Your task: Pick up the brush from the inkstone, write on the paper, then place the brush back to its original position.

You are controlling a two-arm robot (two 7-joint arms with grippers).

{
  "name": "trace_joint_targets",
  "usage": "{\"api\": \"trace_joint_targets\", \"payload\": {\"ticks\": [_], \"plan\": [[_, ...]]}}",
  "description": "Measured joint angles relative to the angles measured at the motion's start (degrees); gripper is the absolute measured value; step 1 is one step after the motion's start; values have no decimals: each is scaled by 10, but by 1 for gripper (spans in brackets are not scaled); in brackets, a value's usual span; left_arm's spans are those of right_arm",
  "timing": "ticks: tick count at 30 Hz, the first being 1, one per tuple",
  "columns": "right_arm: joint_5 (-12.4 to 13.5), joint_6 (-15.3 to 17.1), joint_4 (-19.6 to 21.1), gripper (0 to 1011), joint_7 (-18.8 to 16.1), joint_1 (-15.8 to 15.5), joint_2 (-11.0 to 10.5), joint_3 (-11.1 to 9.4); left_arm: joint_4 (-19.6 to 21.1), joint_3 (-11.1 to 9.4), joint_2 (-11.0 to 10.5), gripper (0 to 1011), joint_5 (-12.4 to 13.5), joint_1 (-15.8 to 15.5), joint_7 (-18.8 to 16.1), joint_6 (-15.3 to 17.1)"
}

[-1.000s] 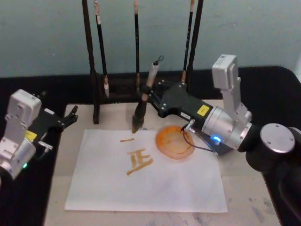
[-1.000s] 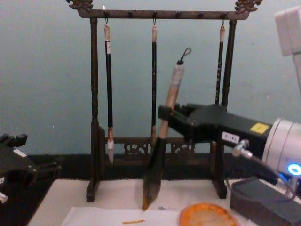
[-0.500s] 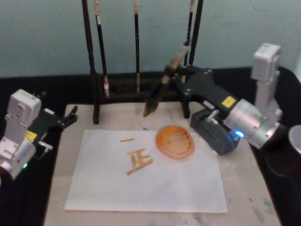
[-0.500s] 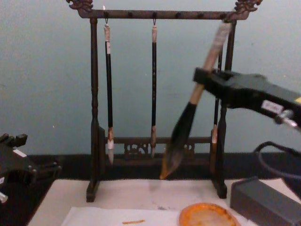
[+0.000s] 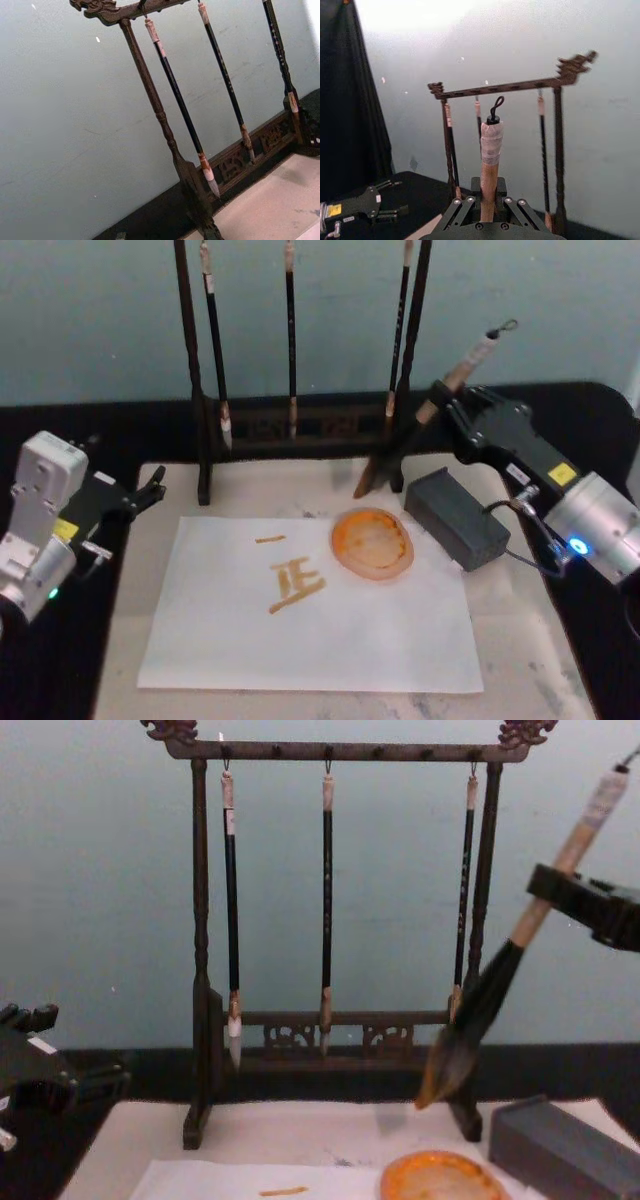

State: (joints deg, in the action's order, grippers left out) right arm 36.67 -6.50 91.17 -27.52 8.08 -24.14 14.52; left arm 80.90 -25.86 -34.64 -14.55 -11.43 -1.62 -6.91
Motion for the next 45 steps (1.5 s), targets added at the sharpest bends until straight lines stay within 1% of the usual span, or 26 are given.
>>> {"api": "trace_joint_targets", "payload": {"ticks": [2, 3, 4, 5, 6, 7, 8, 9, 10, 11, 12, 13, 14, 15, 18, 19, 21, 22, 25, 28, 31, 35, 45], "plan": [[11, 5, 1, 174, 1, -5, -1, -5, 0, 0, 0, 1010, 0, 0, 0, 0], [26, 12, 2, 174, 2, -11, -2, -11, 0, 0, 0, 1010, 0, 0, 0, 0], [34, 16, 2, 174, 2, -14, -2, -14, 0, 0, 0, 1010, 0, 0, 0, 0], [52, 25, 2, 174, 3, -19, -3, -19, 0, 0, 0, 1010, 0, 0, 0, 0], [52, 25, 2, 174, 3, -19, -3, -19, 0, 0, 0, 1010, 0, 0, 0, 0], [70, 33, 0, 174, 4, -24, -3, -24, 0, 0, 0, 1010, 0, 0, 0, 0], [79, 38, -2, 174, 5, -26, -2, -27, 0, 0, 0, 1010, 0, 0, 0, 0], [99, 48, -5, 174, 8, -30, -2, -33, 0, 0, 0, 1010, 0, 0, 0, 0], [99, 48, -5, 174, 8, -30, -2, -33, 0, 0, 0, 1010, 0, 0, 0, 0], [121, 60, -8, 174, 11, -33, 0, -40, 0, 0, 0, 1010, 0, 0, 0, 0], [132, 66, -10, 174, 13, -35, 0, -43, 0, 0, 0, 1010, 0, 0, 0, 0], [153, 77, -14, 174, 16, -38, 1, -50, 0, 0, 0, 1010, 0, 0, 0, 0], [162, 82, -16, 174, 17, -39, 2, -53, 0, 0, 0, 1010, 0, 0, 0, 0], [181, 92, -21, 174, 19, -42, 2, -58, 0, 0, 0, 1010, 0, 0, 0, 0], [204, 104, -26, 174, 21, -44, 3, -63, 0, 0, 0, 1010, 0, 0, 0, 0], [218, 111, -30, 174, 22, -44, 3, -65, 0, 0, 0, 1010, 0, 0, 0, 0], [230, 117, -35, 174, 23, -44, 4, -67, 0, 0, 0, 1010, 0, 0, 0, 0], [241, 124, -40, 174, 24, -43, 5, -67, 0, 0, 0, 1010, 0, 0, 0, 0], [259, 134, -52, 174, 27, -37, 6, -67, 0, 0, 0, 1009, 0, 0, 0, 0], [271, 141, -63, 174, 30, -32, 9, -65, 0, 0, 0, 1010, 0, 0, 0, 0], [291, 153, -83, 174, 32, -20, 13, -61, 0, 0, 0, 1010, 0, 0, 0, 0], [310, 165, -106, 174, 32, -7, 17, -55, 0, 0, 0, 1010, 0, 0, 0, 0], [338, 179, -148, 174, 32, 15, 19, -40, 0, 0, 0, 1010, 0, 0, 0, 0]]}}
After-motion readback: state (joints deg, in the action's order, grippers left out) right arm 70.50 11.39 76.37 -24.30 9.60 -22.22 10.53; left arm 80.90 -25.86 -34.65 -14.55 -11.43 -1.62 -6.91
